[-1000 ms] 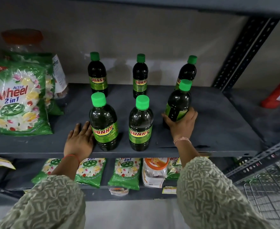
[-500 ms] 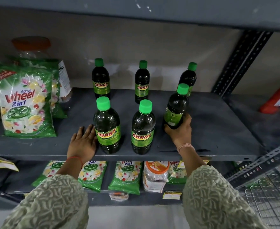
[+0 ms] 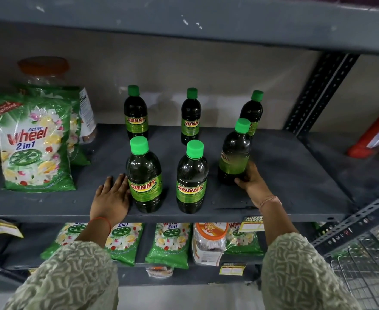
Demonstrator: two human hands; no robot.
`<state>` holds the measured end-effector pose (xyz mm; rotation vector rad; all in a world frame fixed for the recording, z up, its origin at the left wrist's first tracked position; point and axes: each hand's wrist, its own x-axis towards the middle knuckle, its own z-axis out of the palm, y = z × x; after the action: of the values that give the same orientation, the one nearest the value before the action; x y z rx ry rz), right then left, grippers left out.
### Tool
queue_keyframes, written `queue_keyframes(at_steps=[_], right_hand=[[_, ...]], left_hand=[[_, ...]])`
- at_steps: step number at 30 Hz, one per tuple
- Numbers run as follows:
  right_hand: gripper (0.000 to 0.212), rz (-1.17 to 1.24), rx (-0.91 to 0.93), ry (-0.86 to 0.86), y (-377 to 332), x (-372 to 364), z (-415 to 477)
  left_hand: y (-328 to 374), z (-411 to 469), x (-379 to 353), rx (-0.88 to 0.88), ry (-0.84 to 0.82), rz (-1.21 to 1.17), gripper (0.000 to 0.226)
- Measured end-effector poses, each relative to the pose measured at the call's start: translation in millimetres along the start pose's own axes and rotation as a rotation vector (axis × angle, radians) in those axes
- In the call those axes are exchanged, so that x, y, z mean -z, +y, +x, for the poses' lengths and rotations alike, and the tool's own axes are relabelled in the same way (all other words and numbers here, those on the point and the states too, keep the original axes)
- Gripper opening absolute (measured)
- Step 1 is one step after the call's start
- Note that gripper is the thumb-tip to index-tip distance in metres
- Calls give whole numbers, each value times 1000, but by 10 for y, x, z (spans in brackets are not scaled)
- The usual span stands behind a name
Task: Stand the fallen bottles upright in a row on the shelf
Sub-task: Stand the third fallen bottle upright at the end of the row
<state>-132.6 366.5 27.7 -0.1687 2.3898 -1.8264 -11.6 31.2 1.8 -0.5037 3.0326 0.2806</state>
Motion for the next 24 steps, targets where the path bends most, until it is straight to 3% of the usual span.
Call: queue_keyframes(at_steps=[3,6,8,10,14,18,24], right_hand=[[76,46,-20,-5,21,16,-23],[113,-37,9,214,-8,-214,19],[110,-186,3,403,-50,-383,33],[95,-224,60,483,-56,-454,14],[63,-127,123,339,23,-300,-32],[66,-128,100,177,9,-190,-10],[68,-127,80,122,-38,-170,-38]], left_hand=[[2,-1,-10,-3,2,6,54],[4,-2,-5,-2,4,9,53],[6,-3,7,-5,3,13,53],[8,-3,3,-4,-2,11,54],[-16,13,-21,-9,6,22,55],[-16,4,-35,-12,11,17,55],[-29,23,-34,-17,15,22,55]])
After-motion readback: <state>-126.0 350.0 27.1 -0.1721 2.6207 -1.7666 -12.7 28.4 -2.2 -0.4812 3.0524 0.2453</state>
